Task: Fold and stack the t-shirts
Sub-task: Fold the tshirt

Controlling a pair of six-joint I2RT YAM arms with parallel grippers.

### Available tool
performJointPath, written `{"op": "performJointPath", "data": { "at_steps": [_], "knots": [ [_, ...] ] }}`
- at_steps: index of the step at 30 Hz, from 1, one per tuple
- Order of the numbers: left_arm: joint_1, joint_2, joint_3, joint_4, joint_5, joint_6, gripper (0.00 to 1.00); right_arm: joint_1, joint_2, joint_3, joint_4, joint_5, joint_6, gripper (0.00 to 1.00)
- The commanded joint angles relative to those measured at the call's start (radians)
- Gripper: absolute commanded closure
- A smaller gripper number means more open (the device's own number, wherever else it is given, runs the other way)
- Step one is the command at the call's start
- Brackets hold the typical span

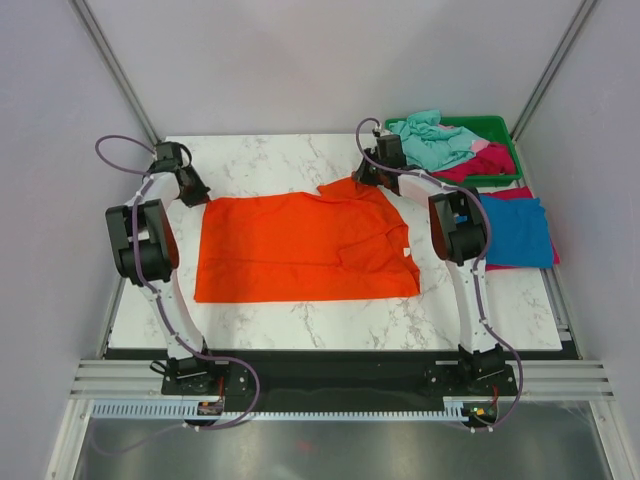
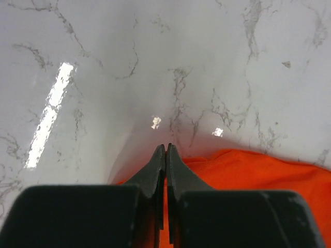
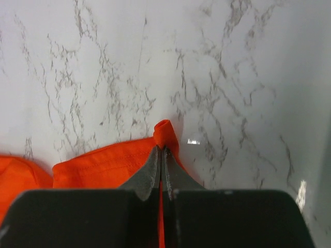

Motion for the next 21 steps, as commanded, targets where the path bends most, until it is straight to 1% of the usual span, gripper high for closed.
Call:
{"op": "performJointPath", "data": {
  "at_steps": [1,2,6,12,17,21],
  "knots": [
    [-0.002,-0.130,-0.024,0.005,0.026,0.004,0.98,0.002,-0.145,-0.090,-0.027,-0.039,-0.014,1.00],
    [-0.001,-0.159,-0.048,0.004,0.030,0.004,0.98,0.002,-0.165,-0.137,-0.023,-0.044,-0.014,1.00],
    [0.002,-0.245,-0.120,0.004,0.024,0.004,0.98,0.003,-0.259,-0.239,-0.006,-0.061,-0.010,1.00],
    [0.007,-0.335,-0.218,0.005,0.043,0.001,0.98,0.008,-0.395,-0.329,-0.006,-0.076,-0.020,1.00],
    [0.005,-0.410,-0.271,0.005,0.050,0.004,0.98,0.014,-0.512,-0.386,-0.010,-0.079,-0.037,1.00],
    [0.009,-0.461,-0.323,0.004,0.050,0.009,0.98,0.017,-0.592,-0.476,-0.018,-0.075,-0.040,1.00]
  ]
}}
